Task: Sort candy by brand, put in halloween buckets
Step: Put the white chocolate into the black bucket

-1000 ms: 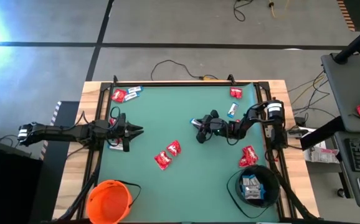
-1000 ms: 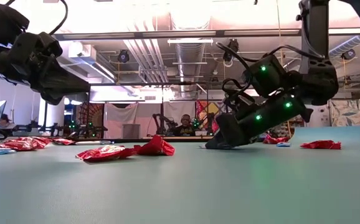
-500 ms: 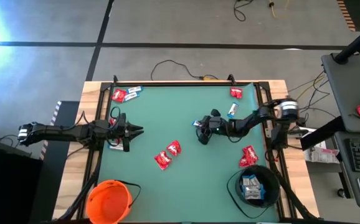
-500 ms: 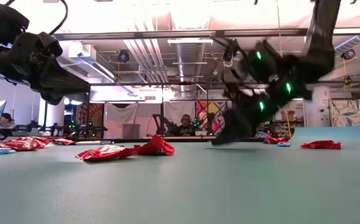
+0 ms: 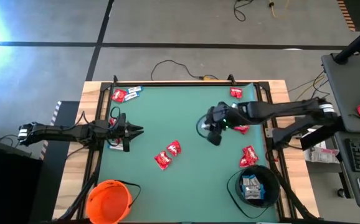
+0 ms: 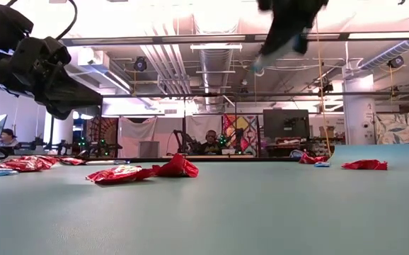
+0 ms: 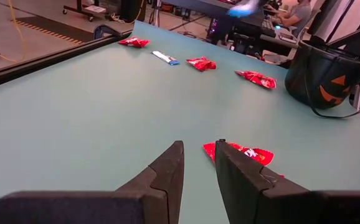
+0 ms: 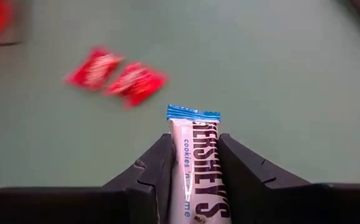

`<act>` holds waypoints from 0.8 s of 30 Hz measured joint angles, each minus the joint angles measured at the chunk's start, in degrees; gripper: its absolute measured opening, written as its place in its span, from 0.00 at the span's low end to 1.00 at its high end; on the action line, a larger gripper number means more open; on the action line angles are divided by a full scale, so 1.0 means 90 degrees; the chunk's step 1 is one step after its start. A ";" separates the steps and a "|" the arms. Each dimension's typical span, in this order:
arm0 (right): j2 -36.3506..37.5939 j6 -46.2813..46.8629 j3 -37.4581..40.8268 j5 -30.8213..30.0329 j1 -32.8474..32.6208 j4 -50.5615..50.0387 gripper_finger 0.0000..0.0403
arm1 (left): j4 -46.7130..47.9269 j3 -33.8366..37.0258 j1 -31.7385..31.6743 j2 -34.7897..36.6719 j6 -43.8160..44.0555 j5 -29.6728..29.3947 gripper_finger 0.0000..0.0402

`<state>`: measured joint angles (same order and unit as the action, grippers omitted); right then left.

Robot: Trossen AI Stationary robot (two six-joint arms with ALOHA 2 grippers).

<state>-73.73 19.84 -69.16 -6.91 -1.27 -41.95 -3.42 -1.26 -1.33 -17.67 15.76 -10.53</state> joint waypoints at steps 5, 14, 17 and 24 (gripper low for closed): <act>-0.0173 0.1869 -0.1219 0.0841 -0.1088 -0.1763 0.26 | -0.0002 -0.0002 0.0001 -0.0005 -0.0001 -0.0001 0.19; -0.0370 0.5454 -0.1905 0.0874 -0.3213 -0.2621 0.26 | 0.0000 0.0000 0.0001 -0.0032 0.0001 0.0001 0.19; -0.0374 0.6725 -0.1724 0.1222 -0.3831 -0.3077 0.26 | -0.0005 -0.0001 0.0001 -0.0034 -0.0001 0.0001 0.19; -0.0370 0.8747 -0.0603 0.2219 -0.4785 -0.3447 0.26 | -0.0019 -0.0001 0.0000 -0.0029 0.0000 0.0000 0.19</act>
<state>-77.06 98.56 -74.59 13.06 -44.34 -72.97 -3.60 -1.27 -1.33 -17.93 15.76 -10.53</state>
